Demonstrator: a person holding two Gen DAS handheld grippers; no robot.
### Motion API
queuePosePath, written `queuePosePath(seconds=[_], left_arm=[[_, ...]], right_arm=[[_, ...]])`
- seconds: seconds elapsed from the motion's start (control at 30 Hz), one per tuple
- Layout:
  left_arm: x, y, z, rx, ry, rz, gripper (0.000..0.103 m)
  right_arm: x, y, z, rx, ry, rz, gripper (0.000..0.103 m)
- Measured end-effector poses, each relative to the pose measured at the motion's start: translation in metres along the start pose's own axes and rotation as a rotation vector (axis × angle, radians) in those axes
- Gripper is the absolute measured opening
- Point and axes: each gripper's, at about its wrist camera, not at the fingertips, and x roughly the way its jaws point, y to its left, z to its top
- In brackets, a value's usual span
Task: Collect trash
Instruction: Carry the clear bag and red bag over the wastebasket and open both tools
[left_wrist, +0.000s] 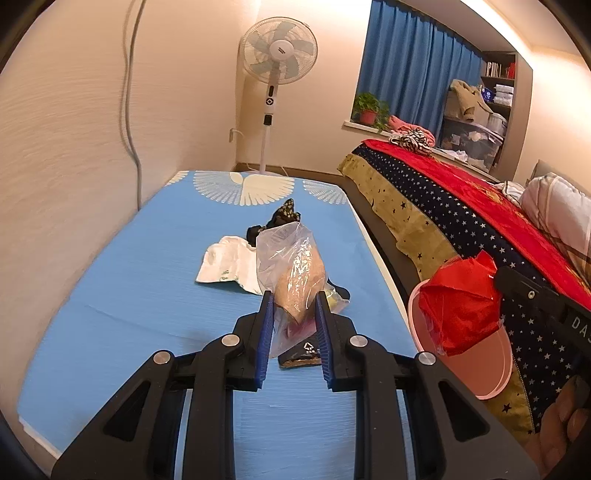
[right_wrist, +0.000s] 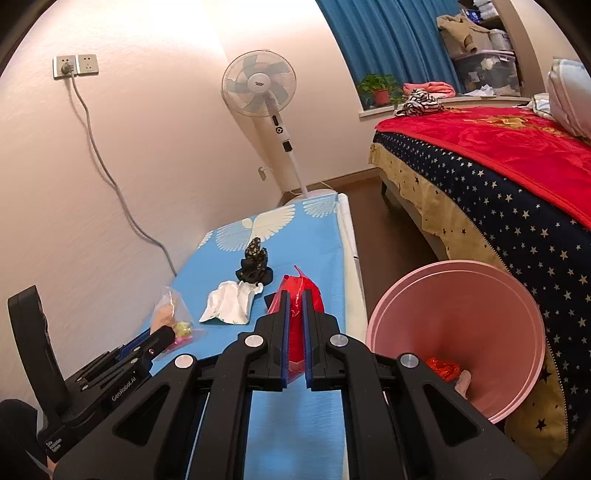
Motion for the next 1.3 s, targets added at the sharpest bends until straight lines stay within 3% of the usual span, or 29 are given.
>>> queuePosePath(seconds=[1.3], left_arm=[[0.041,-0.040,-0.003,-0.002,0.031,-0.081,0.022]], right_arm=[[0.008,-0.040,0.010,0.041,-0.021,-0.118,0.006]])
